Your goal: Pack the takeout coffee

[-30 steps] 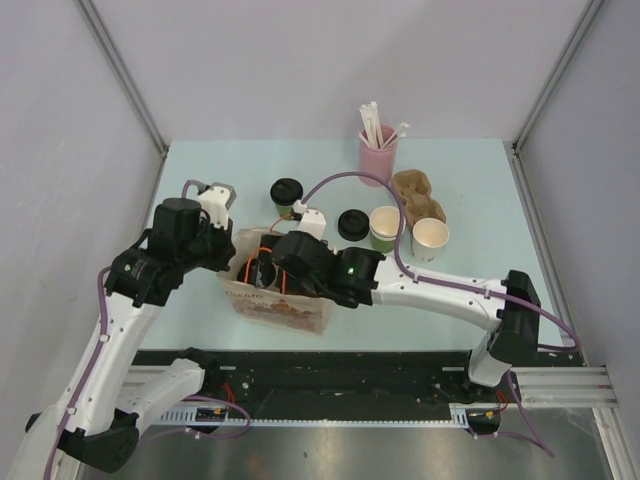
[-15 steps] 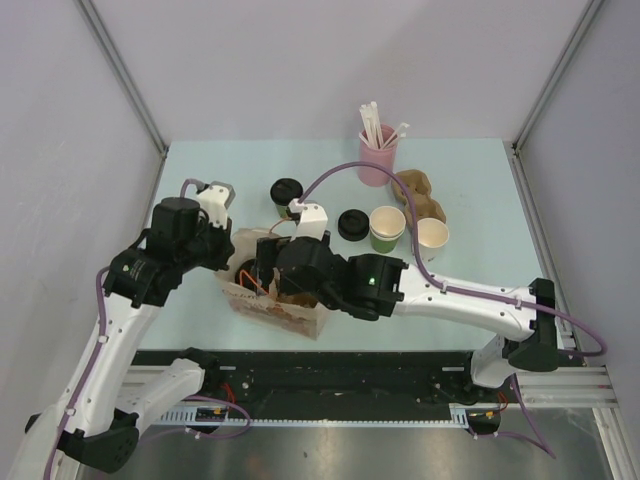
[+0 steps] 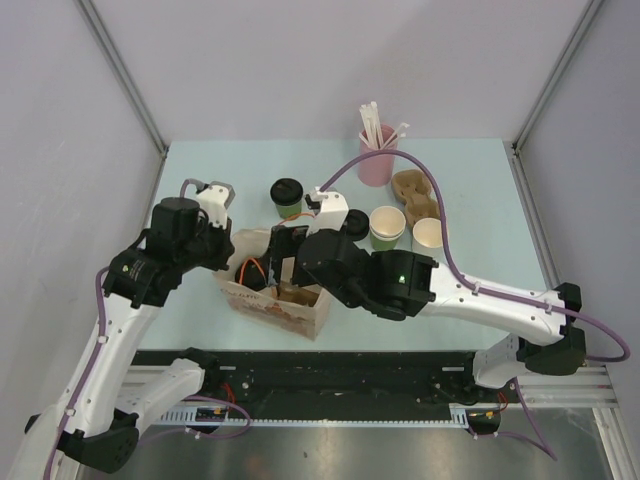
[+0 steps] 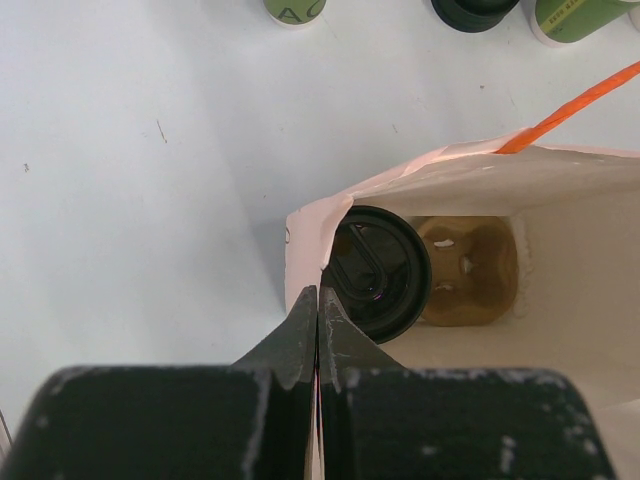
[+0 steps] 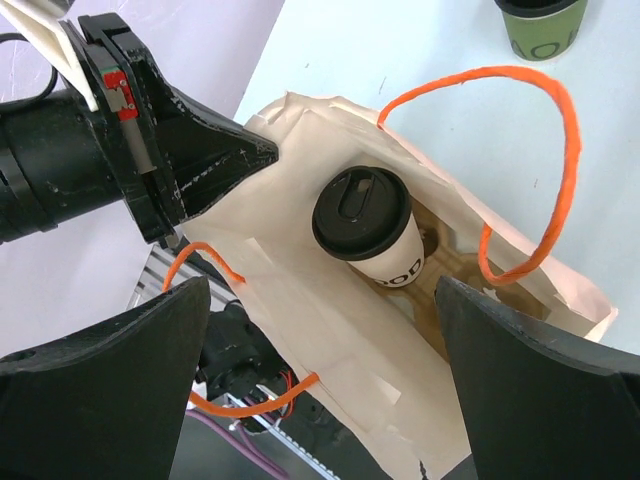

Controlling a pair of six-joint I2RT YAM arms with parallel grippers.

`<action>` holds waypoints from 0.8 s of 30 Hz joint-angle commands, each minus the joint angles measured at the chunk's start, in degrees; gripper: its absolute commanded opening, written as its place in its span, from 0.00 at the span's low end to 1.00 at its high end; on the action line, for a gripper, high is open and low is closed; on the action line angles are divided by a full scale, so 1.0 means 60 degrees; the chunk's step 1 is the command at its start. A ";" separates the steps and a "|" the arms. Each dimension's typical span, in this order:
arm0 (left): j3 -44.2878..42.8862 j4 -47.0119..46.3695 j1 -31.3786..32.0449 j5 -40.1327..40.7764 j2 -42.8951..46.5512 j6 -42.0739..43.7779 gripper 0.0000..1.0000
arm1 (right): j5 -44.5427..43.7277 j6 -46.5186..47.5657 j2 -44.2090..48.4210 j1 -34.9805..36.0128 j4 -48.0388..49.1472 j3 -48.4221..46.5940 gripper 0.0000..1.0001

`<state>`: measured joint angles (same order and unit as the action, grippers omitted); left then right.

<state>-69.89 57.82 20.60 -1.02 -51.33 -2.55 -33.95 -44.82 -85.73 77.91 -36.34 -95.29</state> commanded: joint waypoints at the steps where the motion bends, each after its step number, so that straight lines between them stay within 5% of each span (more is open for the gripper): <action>1: -0.0422 -0.0189 -0.0035 -0.0021 0.0132 0.0190 0.01 | -0.0493 0.0233 0.0344 0.0067 0.0108 -0.0437 1.00; 13: -0.0890 -0.0189 -0.0020 -0.0401 0.0249 -0.0015 0.00 | -0.0480 0.0117 0.0037 0.0038 -0.0445 -0.0949 0.98; 24: -0.0804 -0.0203 0.0155 -0.1514 0.1055 -0.0133 0.00 | 0.0400 -0.0163 -0.0843 0.0140 -0.0697 -0.1331 0.85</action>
<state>-73.71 57.98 20.95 -5.17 -46.94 -3.07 -32.62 -45.41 -90.35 78.32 -39.64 -100.90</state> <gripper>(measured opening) 0.005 0.873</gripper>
